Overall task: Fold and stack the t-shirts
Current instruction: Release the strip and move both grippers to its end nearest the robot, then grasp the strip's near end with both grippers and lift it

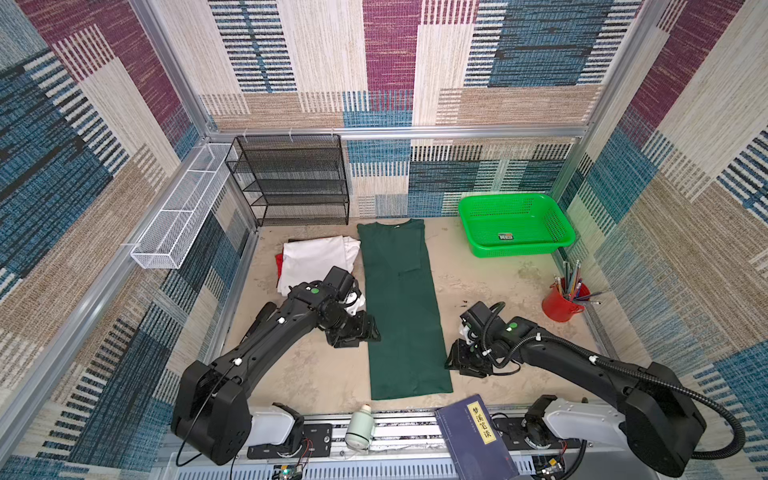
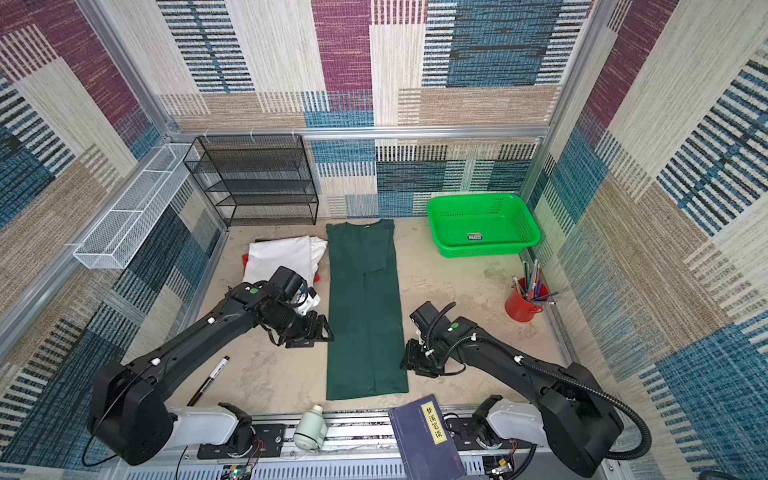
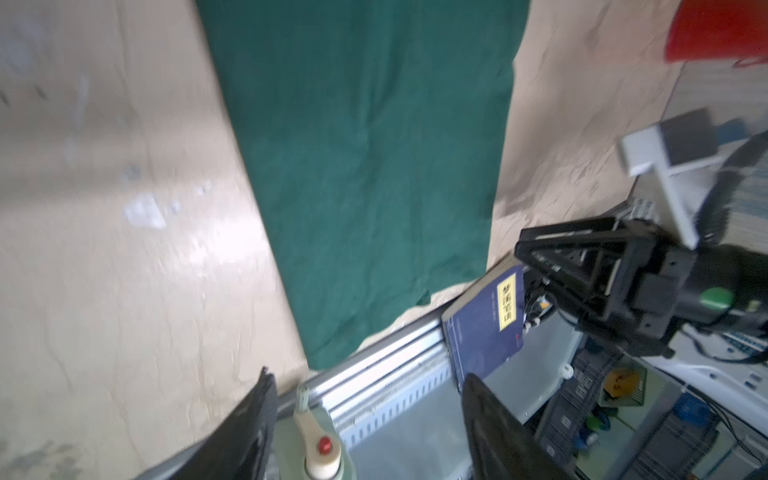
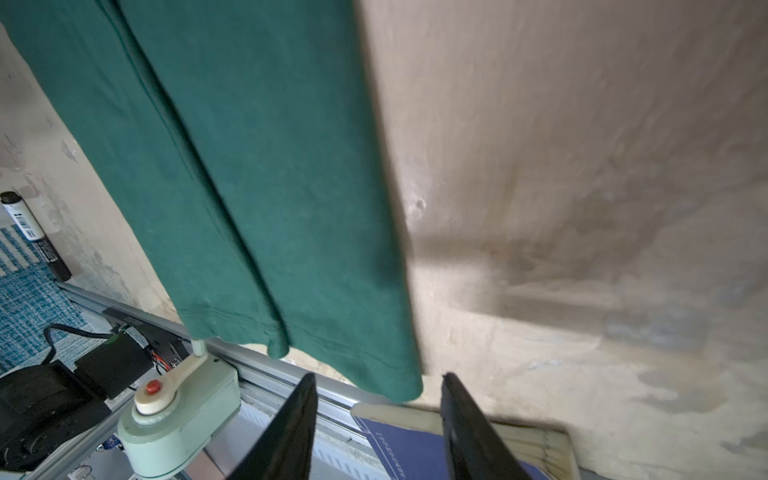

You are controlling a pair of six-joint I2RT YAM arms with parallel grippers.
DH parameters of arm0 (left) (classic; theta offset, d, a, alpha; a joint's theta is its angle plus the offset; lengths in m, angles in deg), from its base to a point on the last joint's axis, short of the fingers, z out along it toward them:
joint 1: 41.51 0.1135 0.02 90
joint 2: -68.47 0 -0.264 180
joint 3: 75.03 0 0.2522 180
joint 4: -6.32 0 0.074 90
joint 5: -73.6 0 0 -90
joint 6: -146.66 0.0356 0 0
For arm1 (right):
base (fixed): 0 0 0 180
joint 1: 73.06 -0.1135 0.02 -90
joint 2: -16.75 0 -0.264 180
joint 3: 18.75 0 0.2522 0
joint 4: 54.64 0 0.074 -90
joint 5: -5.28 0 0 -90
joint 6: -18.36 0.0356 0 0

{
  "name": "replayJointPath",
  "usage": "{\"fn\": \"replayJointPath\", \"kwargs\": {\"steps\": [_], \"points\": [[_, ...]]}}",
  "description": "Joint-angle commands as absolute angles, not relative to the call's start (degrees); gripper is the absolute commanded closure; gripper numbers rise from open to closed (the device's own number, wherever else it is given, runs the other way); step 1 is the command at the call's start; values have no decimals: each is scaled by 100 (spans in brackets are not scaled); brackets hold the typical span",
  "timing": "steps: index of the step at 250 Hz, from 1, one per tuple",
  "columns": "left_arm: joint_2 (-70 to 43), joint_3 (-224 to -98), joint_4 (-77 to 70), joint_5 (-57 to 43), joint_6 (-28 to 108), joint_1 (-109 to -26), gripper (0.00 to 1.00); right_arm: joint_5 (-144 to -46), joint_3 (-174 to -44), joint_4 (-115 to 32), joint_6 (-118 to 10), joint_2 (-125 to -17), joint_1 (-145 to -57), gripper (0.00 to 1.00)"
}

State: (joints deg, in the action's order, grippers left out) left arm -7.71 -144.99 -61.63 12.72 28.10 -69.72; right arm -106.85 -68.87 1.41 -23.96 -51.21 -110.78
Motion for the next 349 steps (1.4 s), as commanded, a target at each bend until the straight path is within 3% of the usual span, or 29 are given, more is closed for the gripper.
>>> {"fn": "replayJointPath", "kwargs": {"steps": [1, 78, 198, 304, 332, 349], "points": [[-639, -14120, -6446, 1602, 2471, -7218, 30, -11063, -6677, 234, -2429, -5010, -11134, 50], [-1230, -13896, -6162, 1192, 2359, -7896, 41, -11034, -6502, -73, -2313, -5417, -11409, 53], [-1745, -13755, -5671, 608, 2411, -8365, 47, -10903, -6533, -634, -2285, -5986, -11532, 56], [-2003, -13420, -5138, 563, 2134, -8774, 60, -10809, -6126, -666, -2023, -5506, -11551, 82], [-2029, -13288, -4963, 548, 2071, -8774, 67, -10784, -6165, -655, -2021, -5499, -11550, 86], [-2047, -13213, -4837, 590, 2026, -8774, 76, -10759, -6186, -639, -2024, -5514, -11551, 89]]}}
